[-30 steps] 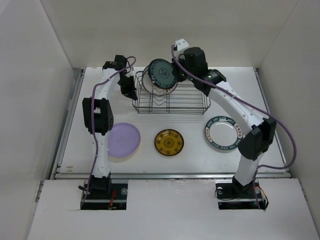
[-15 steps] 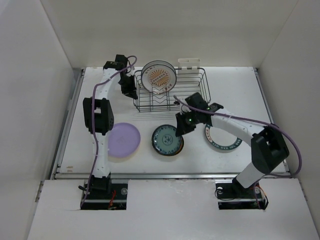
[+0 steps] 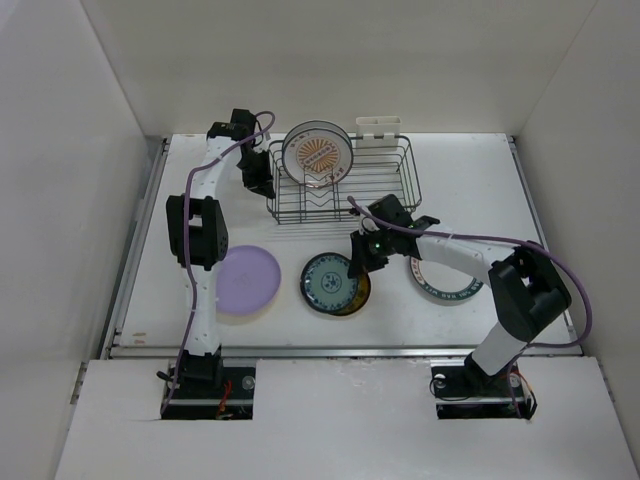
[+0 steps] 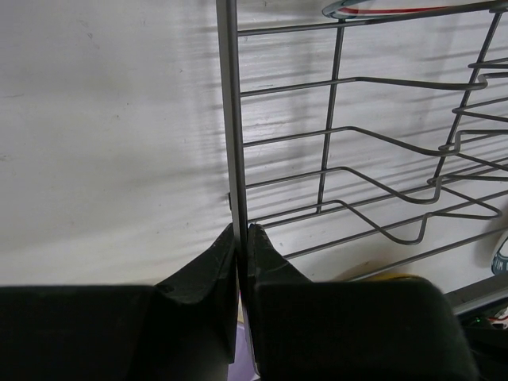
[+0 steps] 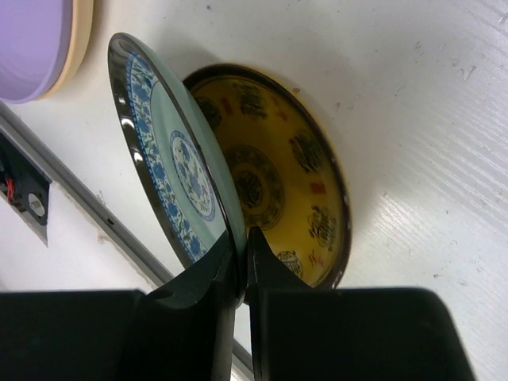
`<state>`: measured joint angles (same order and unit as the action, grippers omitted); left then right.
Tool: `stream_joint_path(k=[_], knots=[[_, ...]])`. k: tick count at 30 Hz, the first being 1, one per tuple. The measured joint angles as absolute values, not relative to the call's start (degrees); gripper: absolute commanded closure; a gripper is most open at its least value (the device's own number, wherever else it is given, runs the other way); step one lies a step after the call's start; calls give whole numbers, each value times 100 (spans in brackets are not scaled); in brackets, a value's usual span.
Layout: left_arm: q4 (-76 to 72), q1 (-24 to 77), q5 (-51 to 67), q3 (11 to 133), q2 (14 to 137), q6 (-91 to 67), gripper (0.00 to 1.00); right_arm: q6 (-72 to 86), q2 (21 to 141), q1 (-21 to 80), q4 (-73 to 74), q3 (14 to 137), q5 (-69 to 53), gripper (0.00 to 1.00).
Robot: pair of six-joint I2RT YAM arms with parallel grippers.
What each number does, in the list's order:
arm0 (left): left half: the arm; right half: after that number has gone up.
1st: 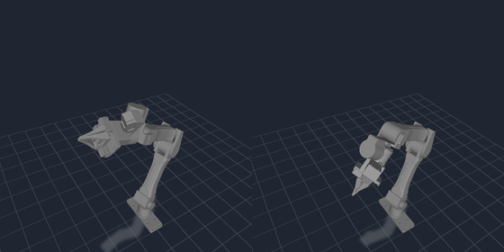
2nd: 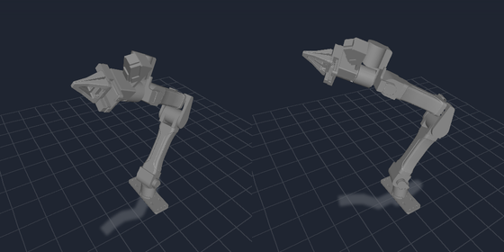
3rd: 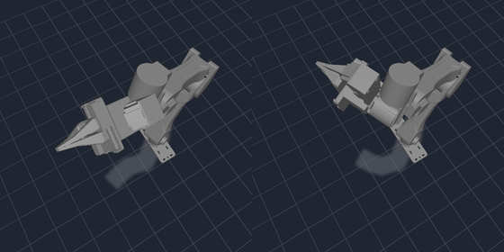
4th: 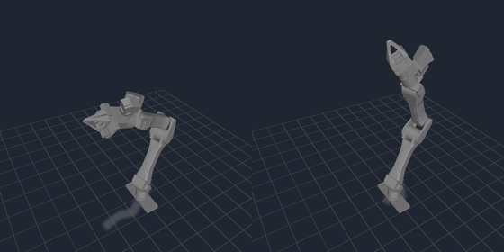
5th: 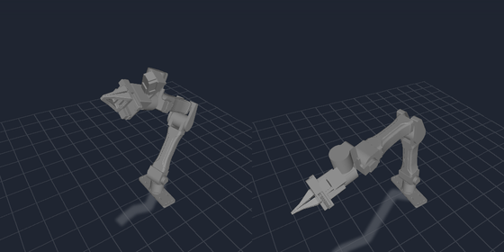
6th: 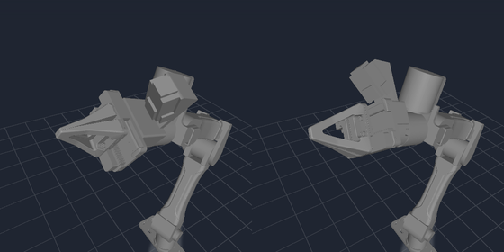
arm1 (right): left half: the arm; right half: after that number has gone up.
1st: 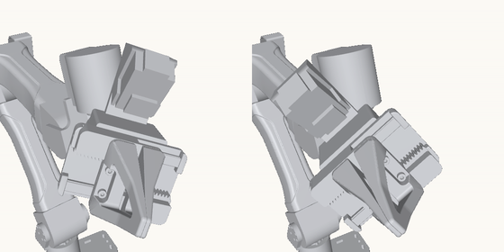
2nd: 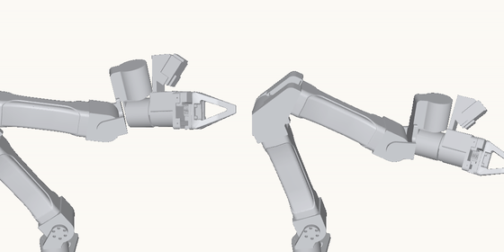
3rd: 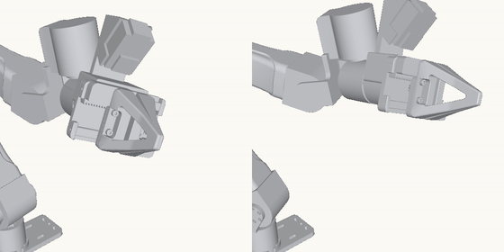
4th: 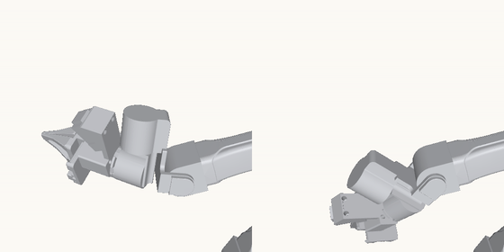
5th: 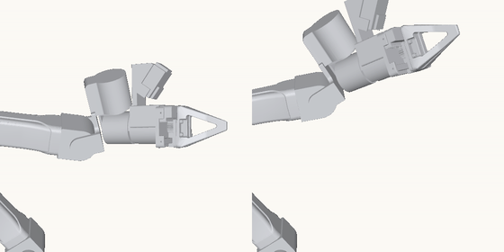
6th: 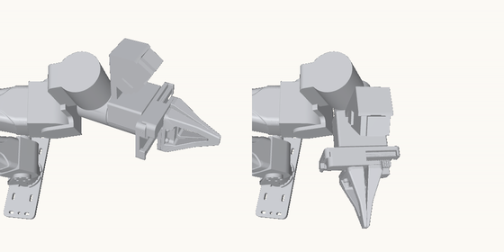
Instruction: Unload the plates from the dish rack
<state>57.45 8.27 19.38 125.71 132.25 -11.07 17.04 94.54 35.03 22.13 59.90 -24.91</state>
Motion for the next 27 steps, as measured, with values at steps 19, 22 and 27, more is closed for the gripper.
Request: stream_joint_path(k=[19,22,27], knots=[[5745,854,1894,12571,13225,-1041,100,1728,9067,3059,2104,5535,-2832,100],[5745,854,1894,12571,13225,-1039,100,1726,9050,2919,2099,5533,-2825,100],[5745,854,1883,12571,13225,-1037,100,1702,9153,2906,2106,5537,-2777,93]])
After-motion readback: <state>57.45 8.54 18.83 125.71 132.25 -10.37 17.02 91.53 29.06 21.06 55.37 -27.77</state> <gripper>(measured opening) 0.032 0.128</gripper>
